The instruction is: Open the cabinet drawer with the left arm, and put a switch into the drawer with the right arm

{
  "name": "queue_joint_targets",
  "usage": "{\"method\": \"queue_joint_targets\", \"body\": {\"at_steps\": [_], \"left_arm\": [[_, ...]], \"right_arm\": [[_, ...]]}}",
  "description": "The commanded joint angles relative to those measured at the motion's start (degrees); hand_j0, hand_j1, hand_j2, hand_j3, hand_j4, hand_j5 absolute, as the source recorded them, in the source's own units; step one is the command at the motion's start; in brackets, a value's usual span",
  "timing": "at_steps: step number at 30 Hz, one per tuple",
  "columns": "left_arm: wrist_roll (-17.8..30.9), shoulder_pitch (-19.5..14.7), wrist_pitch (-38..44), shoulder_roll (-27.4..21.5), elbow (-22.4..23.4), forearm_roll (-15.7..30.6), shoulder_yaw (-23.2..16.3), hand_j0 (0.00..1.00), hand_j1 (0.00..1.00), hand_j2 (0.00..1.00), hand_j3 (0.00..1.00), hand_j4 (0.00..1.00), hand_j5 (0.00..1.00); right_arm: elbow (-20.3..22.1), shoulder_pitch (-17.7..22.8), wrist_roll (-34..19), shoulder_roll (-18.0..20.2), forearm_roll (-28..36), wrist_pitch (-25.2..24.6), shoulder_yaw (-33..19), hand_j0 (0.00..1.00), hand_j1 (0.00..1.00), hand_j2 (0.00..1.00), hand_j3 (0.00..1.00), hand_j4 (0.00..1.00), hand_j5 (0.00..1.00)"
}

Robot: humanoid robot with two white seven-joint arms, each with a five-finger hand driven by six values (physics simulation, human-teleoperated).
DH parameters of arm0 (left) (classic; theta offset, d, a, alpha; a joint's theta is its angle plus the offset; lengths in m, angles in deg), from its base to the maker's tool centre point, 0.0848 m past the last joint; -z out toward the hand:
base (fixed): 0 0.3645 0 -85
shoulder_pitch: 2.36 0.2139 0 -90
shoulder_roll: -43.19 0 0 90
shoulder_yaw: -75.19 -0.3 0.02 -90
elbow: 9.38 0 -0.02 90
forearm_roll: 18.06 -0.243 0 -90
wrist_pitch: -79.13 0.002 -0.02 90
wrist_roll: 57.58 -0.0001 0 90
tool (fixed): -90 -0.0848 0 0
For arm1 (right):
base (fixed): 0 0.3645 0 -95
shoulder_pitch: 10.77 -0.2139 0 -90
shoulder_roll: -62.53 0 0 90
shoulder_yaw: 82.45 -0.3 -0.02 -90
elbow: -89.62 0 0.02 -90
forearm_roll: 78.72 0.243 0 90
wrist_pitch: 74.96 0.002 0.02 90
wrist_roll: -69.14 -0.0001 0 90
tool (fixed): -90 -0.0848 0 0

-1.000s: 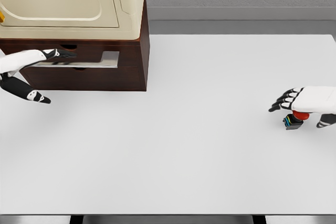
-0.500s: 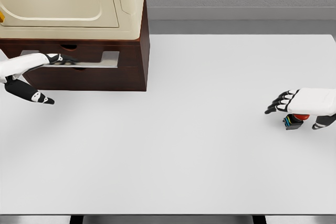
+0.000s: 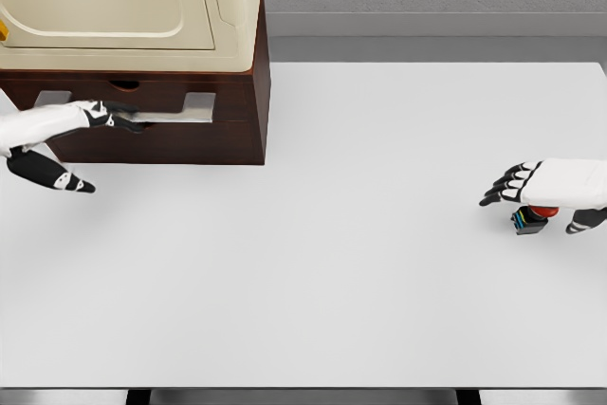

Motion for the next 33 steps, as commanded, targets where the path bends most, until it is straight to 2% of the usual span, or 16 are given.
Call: {"method": "queue_joint_targets", "body": {"at_steps": [1,13,17,33], "left_arm": [[2.49,0.00,-1.71,0.11,-0.95,4.73,-0.74,0.90,0.90,0.90,0.90,0.90,0.90],[4.43,0.00,-4.26,-0.95,-0.95,5.52,-1.00,0.91,0.91,0.91,0.91,0.91,0.91],[6.19,0.00,-5.67,-2.18,-0.95,7.19,-1.00,0.91,0.91,0.91,0.91,0.91,0.91],[7.87,0.09,-9.27,-4.81,-0.95,9.74,-1.62,0.91,0.91,0.91,0.91,0.91,0.91]], "right_arm": [[0.29,0.00,0.02,0.11,0.22,-0.12,0.01,1.00,1.00,1.00,1.00,1.00,1.00],[0.55,0.00,0.02,0.99,0.22,-0.12,0.01,1.00,1.00,1.00,1.00,1.00,1.00],[0.73,0.00,0.02,1.08,0.22,-0.12,-0.08,1.00,1.00,1.00,1.00,1.00,1.00],[0.64,0.00,0.02,0.99,0.22,-0.12,-0.25,1.00,1.00,1.00,1.00,1.00,1.00]]}}
